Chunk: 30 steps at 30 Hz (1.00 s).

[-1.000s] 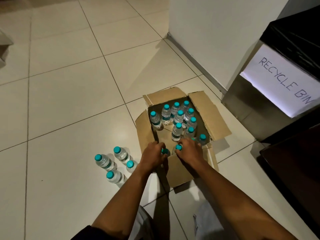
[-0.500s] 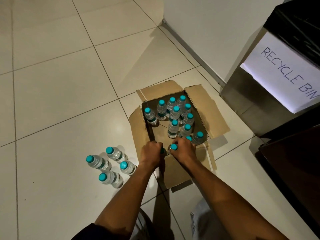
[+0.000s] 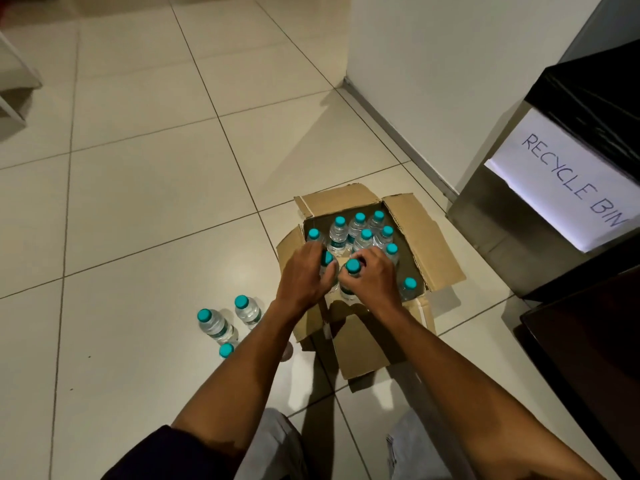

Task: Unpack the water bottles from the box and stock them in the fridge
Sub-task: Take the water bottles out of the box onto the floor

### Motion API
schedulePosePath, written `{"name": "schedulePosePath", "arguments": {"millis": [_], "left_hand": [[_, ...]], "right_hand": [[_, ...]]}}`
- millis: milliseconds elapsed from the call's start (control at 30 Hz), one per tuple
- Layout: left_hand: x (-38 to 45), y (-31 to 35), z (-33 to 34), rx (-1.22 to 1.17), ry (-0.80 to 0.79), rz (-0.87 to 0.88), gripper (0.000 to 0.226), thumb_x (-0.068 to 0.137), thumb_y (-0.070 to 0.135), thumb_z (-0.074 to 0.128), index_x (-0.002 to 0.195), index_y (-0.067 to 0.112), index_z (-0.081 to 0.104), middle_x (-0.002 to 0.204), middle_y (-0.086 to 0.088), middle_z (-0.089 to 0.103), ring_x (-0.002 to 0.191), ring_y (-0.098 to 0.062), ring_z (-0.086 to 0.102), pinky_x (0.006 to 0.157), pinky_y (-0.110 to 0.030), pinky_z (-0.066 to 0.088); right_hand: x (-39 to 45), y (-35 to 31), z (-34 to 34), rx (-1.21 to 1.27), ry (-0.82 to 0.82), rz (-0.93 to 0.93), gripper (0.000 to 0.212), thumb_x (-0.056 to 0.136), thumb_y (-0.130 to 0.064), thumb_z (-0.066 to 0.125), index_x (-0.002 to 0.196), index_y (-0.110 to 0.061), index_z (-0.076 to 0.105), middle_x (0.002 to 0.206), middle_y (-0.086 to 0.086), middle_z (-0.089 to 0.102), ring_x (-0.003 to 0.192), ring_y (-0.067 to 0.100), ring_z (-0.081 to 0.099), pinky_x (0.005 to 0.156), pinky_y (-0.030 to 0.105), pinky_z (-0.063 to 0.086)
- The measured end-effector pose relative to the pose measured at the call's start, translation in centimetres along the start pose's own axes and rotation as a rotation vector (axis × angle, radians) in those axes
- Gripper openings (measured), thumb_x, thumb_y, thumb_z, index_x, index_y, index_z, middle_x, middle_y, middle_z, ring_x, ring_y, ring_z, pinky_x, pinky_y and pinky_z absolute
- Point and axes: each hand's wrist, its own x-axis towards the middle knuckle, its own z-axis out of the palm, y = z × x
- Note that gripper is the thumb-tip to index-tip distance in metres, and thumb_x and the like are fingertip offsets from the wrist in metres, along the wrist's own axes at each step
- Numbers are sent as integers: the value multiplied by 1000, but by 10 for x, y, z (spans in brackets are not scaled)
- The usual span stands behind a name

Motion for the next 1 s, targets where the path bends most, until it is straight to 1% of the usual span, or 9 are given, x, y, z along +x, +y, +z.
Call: {"name": "schedulePosePath", "arguments": {"millis": [100,200,367,467,567,667,800,900,1000], "left_hand": [[7,-4,-26,-3,93,15,27,91,25,65,106,4,58,96,-13,61,81,-19,53,72,-30,48],[7,-16,-49,51,124,30,24,92,25,64,102,3,59,93,-13,61,79,-20,51,69,-31,45],[1,-52,-82,113,130,-116,24,94,33,58,102,11,55,94,-7,59,82,-19,50,72,-31,45],[-10,-81,-96,145,103,-210,24,93,34,59,103,12,55,97,-7,60,84,-20,51,73,-31,44],[-21,-112,-106,172,78,-272,24,93,33,59,103,11,55,97,-8,60,84,-19,50,71,-28,38],[-32,-140,-111,209,48,-322,25,93,32,60,103,9,56,96,-10,61,83,-19,49,70,-27,34],[-41,-173,-108,224,14,-401,26,91,32,63,101,8,57,93,-11,63,80,-21,51,66,-29,38],[-47,-193,-99,252,-53,-435,28,88,33,68,100,9,60,91,-10,65,80,-21,53,64,-31,43],[-52,-208,-86,271,-115,-480,29,88,33,68,102,10,61,92,-9,66,83,-23,56,70,-39,53]], "right_hand": [[12,-27,-7,25,25,-57,32,77,-23,78,100,-7,63,96,8,56,84,14,51,68,21,42],[21,-52,-6,52,41,-129,33,77,-21,78,101,-3,64,97,13,59,85,19,53,69,23,42],[36,-83,20,101,-19,-132,33,79,-23,76,105,-5,65,102,10,59,90,19,55,72,24,43],[45,-94,45,112,-54,-146,31,80,-24,76,104,-8,66,101,8,60,88,14,53,73,23,42],[49,-99,73,112,-100,-165,30,81,-23,76,105,-10,66,102,6,61,87,12,53,77,24,48],[47,-99,105,70,-158,-200,34,83,-21,76,112,-9,65,106,9,62,92,18,58,81,29,54],[43,-96,139,37,-292,-117,35,86,-22,73,119,-17,62,115,5,61,97,17,59,88,32,55],[37,-90,161,-13,-368,-97,35,87,-21,73,120,-20,62,118,3,60,100,19,59,87,34,55],[31,-81,178,-52,-431,-60,36,88,-21,72,122,-22,61,120,2,59,102,22,58,88,38,55]]}}
